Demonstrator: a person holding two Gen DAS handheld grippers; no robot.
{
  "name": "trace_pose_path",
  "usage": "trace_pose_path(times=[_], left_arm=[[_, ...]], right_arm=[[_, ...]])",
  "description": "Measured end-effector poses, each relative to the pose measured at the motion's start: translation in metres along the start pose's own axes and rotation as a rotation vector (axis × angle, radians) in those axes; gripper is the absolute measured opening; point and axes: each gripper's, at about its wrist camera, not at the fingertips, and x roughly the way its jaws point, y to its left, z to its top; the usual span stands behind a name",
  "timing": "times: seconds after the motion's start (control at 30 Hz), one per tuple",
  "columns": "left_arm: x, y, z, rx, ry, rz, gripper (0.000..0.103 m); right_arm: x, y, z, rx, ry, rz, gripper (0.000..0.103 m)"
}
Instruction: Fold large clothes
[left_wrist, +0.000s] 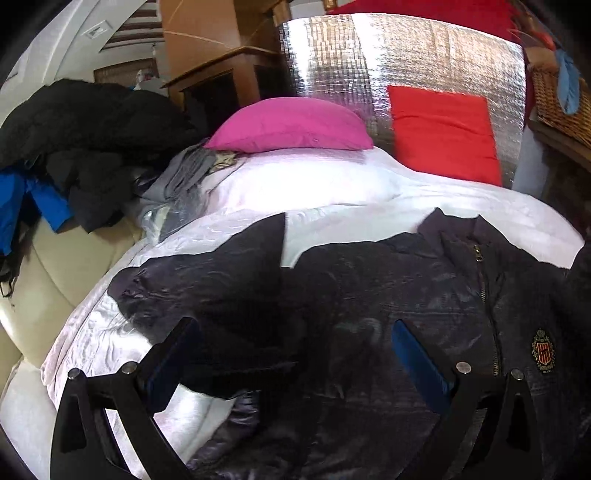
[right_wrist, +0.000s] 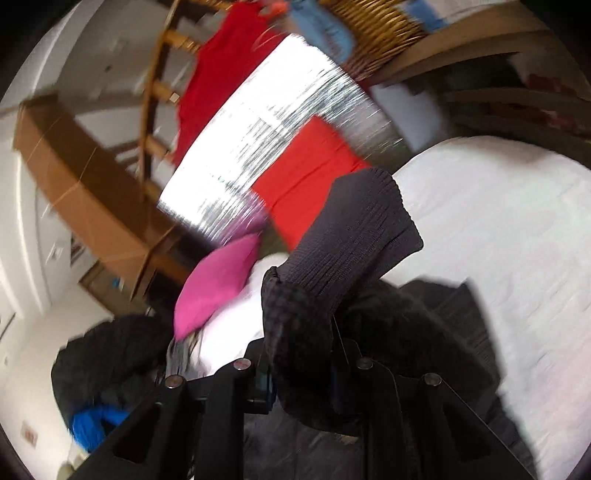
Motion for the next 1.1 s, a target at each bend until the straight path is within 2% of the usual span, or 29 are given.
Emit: trace_pose_path(times=[0.23, 0.33, 0.37, 0.47, 0.53, 0.57, 0.6, 0.8, 0.9, 1.03, 1.1], left_arm=[[-0.006, 0.039, -0.002, -0.08, 0.004, 0.035, 0.103], [-0.003, 0.054, -0.004, -0.106, 0.019, 0.055, 0.103], [-0.002, 0.056, -0.005, -0.11, 0.024, 0.061, 0.103], [0.002, 0.062, -0.006, -0.119, 0.037, 0.08, 0.103], [0.004, 0.063, -0.006, -0.122, 0.042, 0.09, 0.103], [0.004, 0.063, -0.006, -0.123, 0.041, 0.092, 0.103], [0.003, 0.062, -0.005, -0.121, 0.039, 0.093, 0.103], [-0.001, 0.055, -0.004, -0.099, 0.025, 0.099, 0.103], [-0.003, 0.054, -0.004, -0.087, 0.022, 0.088, 0.103], [-0.004, 0.054, -0.004, -0.083, 0.033, 0.054, 0.103], [-0.004, 0.052, -0.004, -0.076, 0.035, 0.046, 0.103]], right_arm=[[0.042, 0.044, -0.055, -0.092, 0.152, 0.043, 0.023], [0.059, 0.052, -0.082, -0.106, 0.26, 0.067, 0.023], [0.065, 0.055, -0.088, -0.111, 0.295, 0.068, 0.026], [0.076, 0.056, -0.113, -0.111, 0.439, 0.053, 0.028], [0.078, 0.051, -0.127, -0.095, 0.506, 0.05, 0.041], [0.078, 0.047, -0.132, -0.077, 0.533, 0.066, 0.067], [0.077, 0.046, -0.134, -0.061, 0.543, 0.086, 0.082], [0.047, 0.036, -0.13, -0.043, 0.544, 0.13, 0.082], [0.035, 0.045, -0.114, -0.044, 0.49, 0.142, 0.082], [0.019, 0.025, -0.087, 0.04, 0.38, 0.076, 0.082], [0.018, 0.006, -0.074, 0.096, 0.311, -0.012, 0.082]])
